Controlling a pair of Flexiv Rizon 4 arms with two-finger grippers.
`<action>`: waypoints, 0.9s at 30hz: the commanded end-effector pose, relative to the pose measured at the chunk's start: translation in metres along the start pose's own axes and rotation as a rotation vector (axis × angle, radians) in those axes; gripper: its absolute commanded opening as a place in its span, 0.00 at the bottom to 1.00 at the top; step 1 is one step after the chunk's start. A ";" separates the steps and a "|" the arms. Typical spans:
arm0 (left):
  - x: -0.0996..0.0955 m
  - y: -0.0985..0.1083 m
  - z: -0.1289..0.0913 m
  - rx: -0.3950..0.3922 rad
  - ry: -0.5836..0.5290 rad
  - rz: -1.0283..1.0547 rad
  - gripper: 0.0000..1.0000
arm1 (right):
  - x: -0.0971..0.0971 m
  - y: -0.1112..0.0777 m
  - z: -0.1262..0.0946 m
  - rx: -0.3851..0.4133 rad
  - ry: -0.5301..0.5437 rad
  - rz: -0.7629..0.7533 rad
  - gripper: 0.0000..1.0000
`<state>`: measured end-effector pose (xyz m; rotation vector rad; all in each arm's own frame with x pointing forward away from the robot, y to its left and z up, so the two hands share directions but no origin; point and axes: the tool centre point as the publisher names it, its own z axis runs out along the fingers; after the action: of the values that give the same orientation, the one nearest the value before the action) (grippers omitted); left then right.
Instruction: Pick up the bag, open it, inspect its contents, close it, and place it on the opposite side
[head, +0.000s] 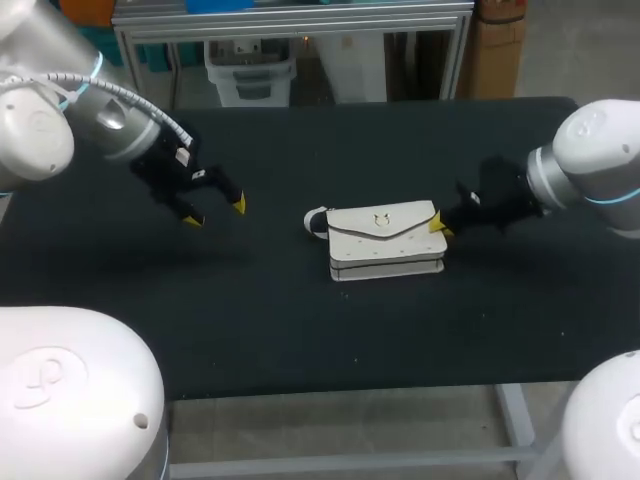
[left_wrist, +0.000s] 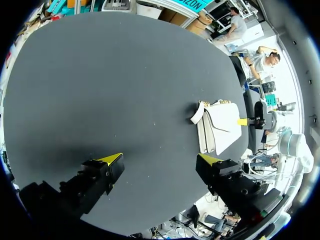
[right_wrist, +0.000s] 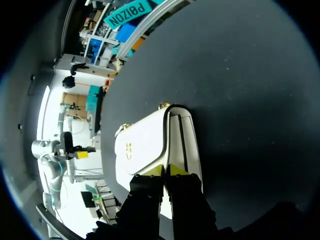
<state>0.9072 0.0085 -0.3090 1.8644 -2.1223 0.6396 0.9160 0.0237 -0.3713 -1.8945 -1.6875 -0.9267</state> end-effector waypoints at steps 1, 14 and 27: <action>-0.008 -0.003 -0.011 0.016 -0.021 0.015 1.00 | -0.018 0.020 -0.017 -0.033 -0.007 0.010 0.00; -0.038 -0.015 -0.034 0.025 -0.073 0.066 1.00 | -0.085 0.101 -0.078 -0.081 0.026 -0.026 0.00; -0.057 -0.026 -0.046 0.010 -0.179 0.027 1.00 | -0.127 0.144 -0.115 -0.094 -0.014 -0.016 0.00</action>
<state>0.9327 0.0799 -0.2930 1.9658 -2.2589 0.5295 1.0243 -0.1604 -0.3699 -1.9950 -1.6981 -1.0414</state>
